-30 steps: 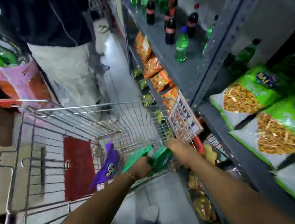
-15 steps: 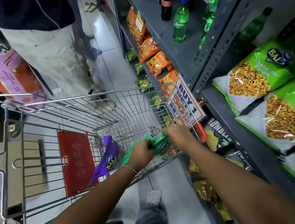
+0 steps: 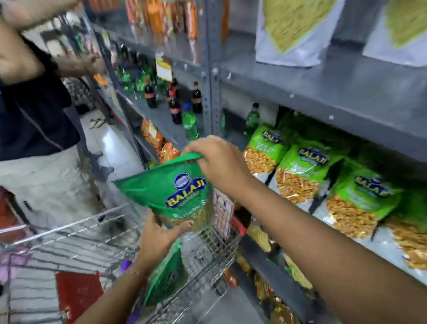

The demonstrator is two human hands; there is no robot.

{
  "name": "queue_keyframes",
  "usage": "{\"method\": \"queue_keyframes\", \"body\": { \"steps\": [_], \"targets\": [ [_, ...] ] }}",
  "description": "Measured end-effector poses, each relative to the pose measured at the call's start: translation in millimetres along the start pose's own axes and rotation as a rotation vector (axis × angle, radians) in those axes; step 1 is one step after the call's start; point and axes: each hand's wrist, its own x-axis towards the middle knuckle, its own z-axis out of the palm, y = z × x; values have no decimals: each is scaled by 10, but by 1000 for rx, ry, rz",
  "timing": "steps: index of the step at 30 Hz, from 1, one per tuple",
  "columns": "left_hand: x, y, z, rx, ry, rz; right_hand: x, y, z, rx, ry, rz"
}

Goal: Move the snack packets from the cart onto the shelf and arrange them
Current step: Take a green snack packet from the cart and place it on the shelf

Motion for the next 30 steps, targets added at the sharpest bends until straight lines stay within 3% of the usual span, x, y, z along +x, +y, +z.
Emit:
{"method": "queue_keyframes", "body": {
  "steps": [4,8,9,13,16,21,25,30],
  "targets": [
    [121,862,159,-47,11,207,142,-425,-838,34,239,-59],
    [25,1914,487,-174,-11,442,-74,-609,-1793,214,655,-40],
    [-22,2182,604,-209,-41,493,-221,-638,-2027,310,669,25],
    [-286,2974,1086,-345,-202,617,-910,-569,-2559,589,428,205],
    [-438,3354,1607,-421,-327,653,-1338,-366,-2900,505,497,258],
    [-876,3747,2678,-485,-625,607,-1995,-46,-3618,372,789,411],
    [-1263,3949,3507,-373,-829,609,-2640,156,-4119,228,993,521],
    [-1630,4043,4185,-234,-939,640,-3102,407,-4449,98,1098,656]
  ]
}}
